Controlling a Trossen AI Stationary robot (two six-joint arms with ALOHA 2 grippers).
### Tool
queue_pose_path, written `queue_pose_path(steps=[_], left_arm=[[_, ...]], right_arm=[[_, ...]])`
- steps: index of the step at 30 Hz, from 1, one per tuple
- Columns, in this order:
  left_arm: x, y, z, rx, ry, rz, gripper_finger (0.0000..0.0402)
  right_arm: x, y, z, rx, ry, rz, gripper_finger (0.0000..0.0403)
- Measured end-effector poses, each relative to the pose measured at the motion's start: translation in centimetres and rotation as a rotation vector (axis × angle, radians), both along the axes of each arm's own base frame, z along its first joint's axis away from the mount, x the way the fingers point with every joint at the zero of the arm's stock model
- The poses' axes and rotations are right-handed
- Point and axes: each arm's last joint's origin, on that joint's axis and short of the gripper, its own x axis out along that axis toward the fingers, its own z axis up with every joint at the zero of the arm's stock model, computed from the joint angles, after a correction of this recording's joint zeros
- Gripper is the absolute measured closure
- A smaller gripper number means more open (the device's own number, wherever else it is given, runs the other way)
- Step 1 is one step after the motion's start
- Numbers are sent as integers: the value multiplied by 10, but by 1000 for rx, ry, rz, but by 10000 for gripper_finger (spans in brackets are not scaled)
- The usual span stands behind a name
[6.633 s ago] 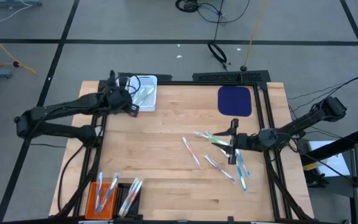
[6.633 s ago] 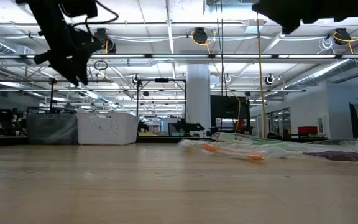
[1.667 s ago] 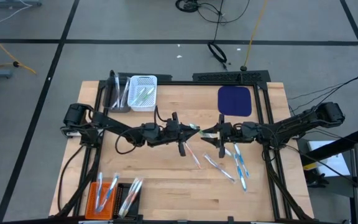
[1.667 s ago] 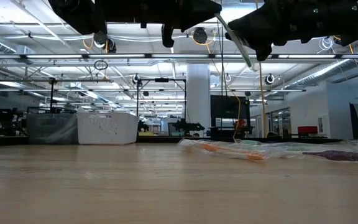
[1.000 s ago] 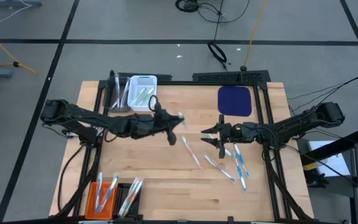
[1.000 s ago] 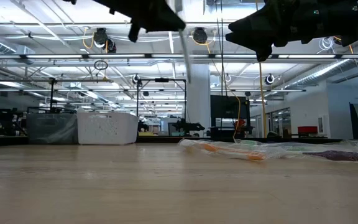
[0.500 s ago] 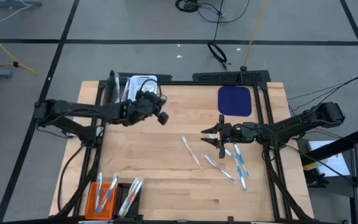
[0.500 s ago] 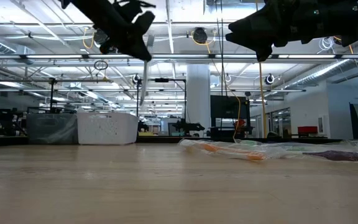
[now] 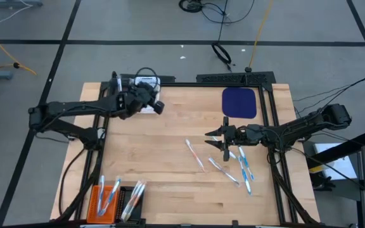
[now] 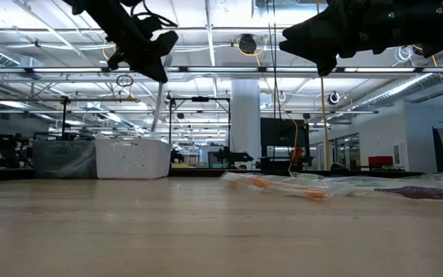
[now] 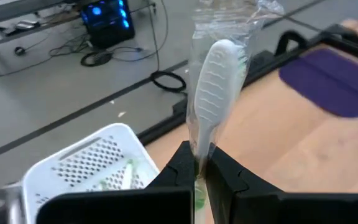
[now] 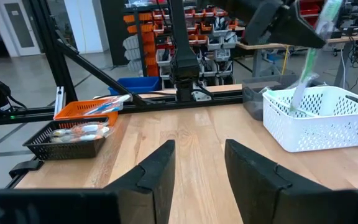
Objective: Pick & Place Toothbrushes
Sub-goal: Put the green toothbrush into the white bin
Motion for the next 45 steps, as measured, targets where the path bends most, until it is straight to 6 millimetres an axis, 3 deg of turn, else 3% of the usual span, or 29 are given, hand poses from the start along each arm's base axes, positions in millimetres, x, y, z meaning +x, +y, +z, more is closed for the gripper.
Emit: queue_pose_path(steps=[5, 11, 31, 45], left_arm=[[-18, 8, 8, 6, 10, 96, 397], [-32, 21, -6, -75, 114, 213, 397], [-33, 48, -39, -234, 227, 315, 395], [-32, 59, -53, -286, 243, 398, 258]], right_arm=[[0, 0, 0, 0, -1, 0, 273], [0, 0, 0, 0, 0, 0, 273], [0, 0, 0, 0, 0, 0, 273], [0, 0, 0, 0, 0, 3, 273]])
